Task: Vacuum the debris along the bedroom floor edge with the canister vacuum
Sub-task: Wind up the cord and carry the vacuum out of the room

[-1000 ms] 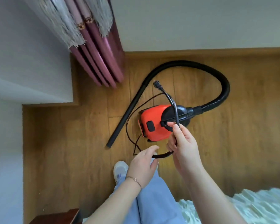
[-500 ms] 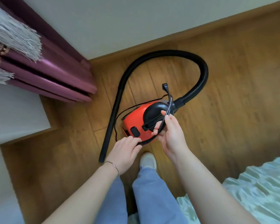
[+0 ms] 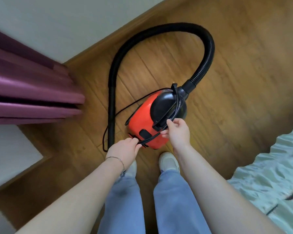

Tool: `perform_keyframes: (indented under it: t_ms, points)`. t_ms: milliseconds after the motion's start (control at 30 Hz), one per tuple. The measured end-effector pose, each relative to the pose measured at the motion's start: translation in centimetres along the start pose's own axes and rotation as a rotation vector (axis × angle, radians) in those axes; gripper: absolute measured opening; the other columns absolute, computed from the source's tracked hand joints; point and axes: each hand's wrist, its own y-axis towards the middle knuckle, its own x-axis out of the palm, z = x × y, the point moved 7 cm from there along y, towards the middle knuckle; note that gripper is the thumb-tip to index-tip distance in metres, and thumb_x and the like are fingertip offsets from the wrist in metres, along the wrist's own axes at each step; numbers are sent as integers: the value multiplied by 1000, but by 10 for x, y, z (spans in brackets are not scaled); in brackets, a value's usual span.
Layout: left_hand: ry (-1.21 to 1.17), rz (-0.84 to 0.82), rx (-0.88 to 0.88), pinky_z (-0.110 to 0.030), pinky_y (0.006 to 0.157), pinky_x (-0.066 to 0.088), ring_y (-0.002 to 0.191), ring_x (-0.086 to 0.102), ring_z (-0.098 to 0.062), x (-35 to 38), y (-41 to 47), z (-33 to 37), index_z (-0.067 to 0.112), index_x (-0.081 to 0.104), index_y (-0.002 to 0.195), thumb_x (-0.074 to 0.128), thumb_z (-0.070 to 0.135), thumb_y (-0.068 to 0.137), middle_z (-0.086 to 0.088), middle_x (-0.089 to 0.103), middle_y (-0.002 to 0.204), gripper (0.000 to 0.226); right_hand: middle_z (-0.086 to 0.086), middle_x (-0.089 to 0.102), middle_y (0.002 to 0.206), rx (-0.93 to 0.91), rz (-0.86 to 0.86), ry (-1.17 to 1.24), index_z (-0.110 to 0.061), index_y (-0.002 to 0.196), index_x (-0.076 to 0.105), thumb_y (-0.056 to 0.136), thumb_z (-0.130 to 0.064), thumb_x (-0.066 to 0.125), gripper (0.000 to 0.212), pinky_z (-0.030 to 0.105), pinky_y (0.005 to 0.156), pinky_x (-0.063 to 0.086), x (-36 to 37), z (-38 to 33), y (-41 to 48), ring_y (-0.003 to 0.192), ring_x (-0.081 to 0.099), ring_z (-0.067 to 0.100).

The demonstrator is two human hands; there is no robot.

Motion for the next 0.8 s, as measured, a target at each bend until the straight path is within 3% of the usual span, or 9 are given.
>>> perform_keyframes:
  t_ms: [133, 233, 367, 467, 533, 600, 700, 800]
  points:
    - [4, -56, -40, -36, 68, 44, 88, 57, -28, 13, 13, -11, 13, 50, 101, 24, 36, 100, -7, 58, 103, 35, 2, 68, 61, 9, 81, 36, -18, 94, 46, 92, -19, 54, 8, 35, 65, 56, 7, 15, 7, 53, 68, 16]
    - [-15, -64, -34, -33, 65, 39, 86, 57, -28, 17, 23, -7, 11, 51, 103, 29, 32, 99, -9, 60, 102, 31, 4, 66, 60, 27, 102, 60, -21, 80, 42, 91, -16, 54, 17, 40, 67, 58, 8, 18, 15, 54, 69, 20]
    - [-272, 0, 26, -32, 67, 44, 79, 54, -24, 9, 31, 5, 22, 47, 119, 40, 16, 92, -6, 60, 97, 29, 6, 63, 61, 7, 110, -15, -21, 75, 39, 93, -16, 50, 22, 31, 54, 57, 9, 11, 20, 48, 66, 13]
    - [-435, -26, 118, -35, 81, 50, 93, 59, -26, 5, 37, 17, 32, 41, 129, 42, 9, 85, -1, 62, 109, 49, 6, 62, 65, -43, 143, -103, -19, 76, 39, 94, -18, 49, 21, 29, 50, 54, 7, 3, 19, 52, 66, 13]
    - [-386, -77, 179, -36, 85, 49, 99, 58, -24, 9, 36, 26, 36, 18, 145, 41, 10, 88, 0, 55, 120, 67, 5, 60, 65, -73, 135, -141, -15, 81, 43, 94, -19, 49, 15, 37, 57, 57, 5, -4, 18, 57, 67, 17]
    - [-263, -86, 266, -35, 73, 48, 83, 56, -23, 13, 32, 37, 36, 4, 147, 39, 9, 91, -3, 50, 106, 72, 4, 60, 67, -134, 122, -212, -13, 86, 49, 95, -24, 48, 14, 38, 57, 54, 4, -13, 17, 62, 65, 23]
    - [-104, -20, 345, -31, 62, 41, 69, 43, -19, 10, 29, 49, 36, -4, 145, 38, 2, 90, -3, 40, 91, 77, -6, 54, 63, -221, 128, -318, -15, 90, 54, 94, -39, 48, 25, 25, 47, 36, 1, -23, 13, 57, 54, 13]
    - [20, -25, 353, -33, 65, 42, 72, 39, -20, 10, 33, 57, 33, -6, 145, 38, -4, 88, -3, 35, 92, 81, -6, 48, 58, -255, 145, -398, -15, 77, 50, 93, -35, 51, 25, 23, 44, 28, -6, -27, 17, 52, 45, 10]
